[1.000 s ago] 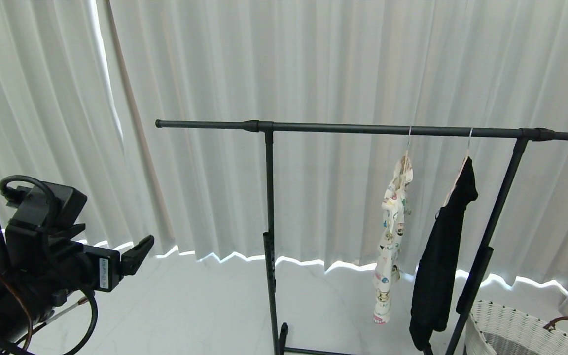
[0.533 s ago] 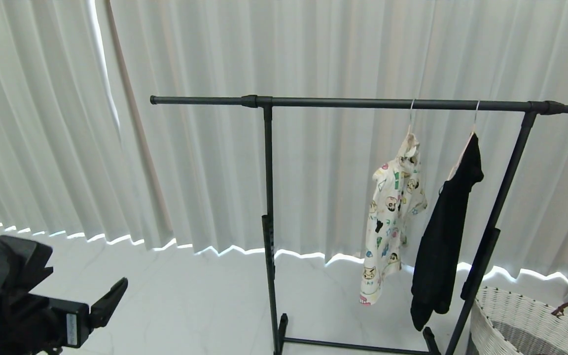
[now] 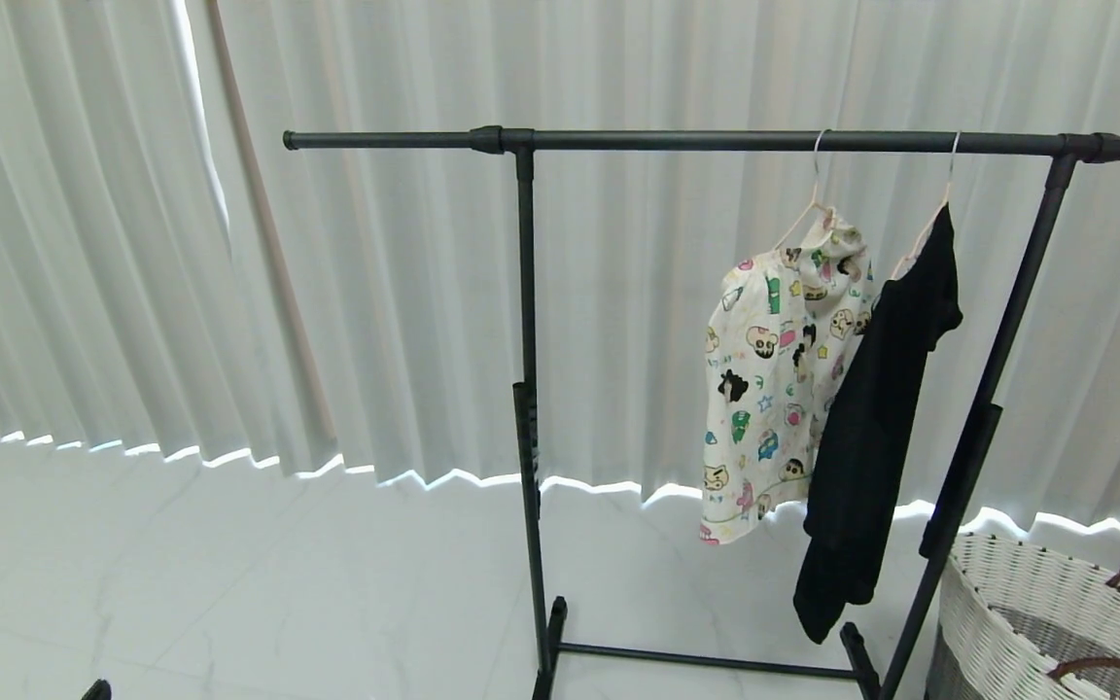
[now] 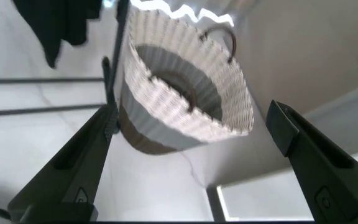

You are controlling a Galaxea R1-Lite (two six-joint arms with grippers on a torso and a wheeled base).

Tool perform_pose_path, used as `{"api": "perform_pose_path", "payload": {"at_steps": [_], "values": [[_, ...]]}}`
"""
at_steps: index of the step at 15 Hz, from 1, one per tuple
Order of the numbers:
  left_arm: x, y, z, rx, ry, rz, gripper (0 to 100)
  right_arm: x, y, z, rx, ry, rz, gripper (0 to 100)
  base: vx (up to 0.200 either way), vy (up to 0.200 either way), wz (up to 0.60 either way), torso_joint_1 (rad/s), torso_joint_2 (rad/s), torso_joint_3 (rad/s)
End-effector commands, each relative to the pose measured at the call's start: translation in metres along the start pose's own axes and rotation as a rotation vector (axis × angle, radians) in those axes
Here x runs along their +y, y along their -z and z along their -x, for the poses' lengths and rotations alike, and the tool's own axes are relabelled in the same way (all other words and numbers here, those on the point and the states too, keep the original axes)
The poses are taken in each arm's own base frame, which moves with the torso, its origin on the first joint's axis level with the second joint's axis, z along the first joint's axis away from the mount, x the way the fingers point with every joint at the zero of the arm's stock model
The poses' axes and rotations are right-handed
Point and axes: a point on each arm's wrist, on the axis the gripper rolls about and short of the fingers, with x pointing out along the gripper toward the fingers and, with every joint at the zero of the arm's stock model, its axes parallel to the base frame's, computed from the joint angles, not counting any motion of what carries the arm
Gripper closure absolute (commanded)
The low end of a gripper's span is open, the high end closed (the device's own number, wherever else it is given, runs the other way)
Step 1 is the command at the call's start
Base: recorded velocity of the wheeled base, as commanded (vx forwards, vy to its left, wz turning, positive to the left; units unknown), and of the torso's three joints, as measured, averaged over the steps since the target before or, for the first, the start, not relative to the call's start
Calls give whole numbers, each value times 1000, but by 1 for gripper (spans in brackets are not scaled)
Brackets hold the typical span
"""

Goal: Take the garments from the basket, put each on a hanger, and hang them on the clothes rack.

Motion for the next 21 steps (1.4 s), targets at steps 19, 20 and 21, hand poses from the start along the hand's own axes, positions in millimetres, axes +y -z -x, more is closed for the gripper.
{"api": "perform_pose_path", "payload": {"at_steps": [19,20,21], "values": [[-3,43,45,-297,230,162,0,-3,87,28,-432,129,-272,0,0,0,0,-38,105,68],[-3,42,45,-290,238,226,0,1,86,27,-478,12,-246,0,0,0,0,0,0,0],[-2,43,45,-288,269,253,0,5,86,26,-527,-144,-211,0,0,0,0,0,0,0]]}}
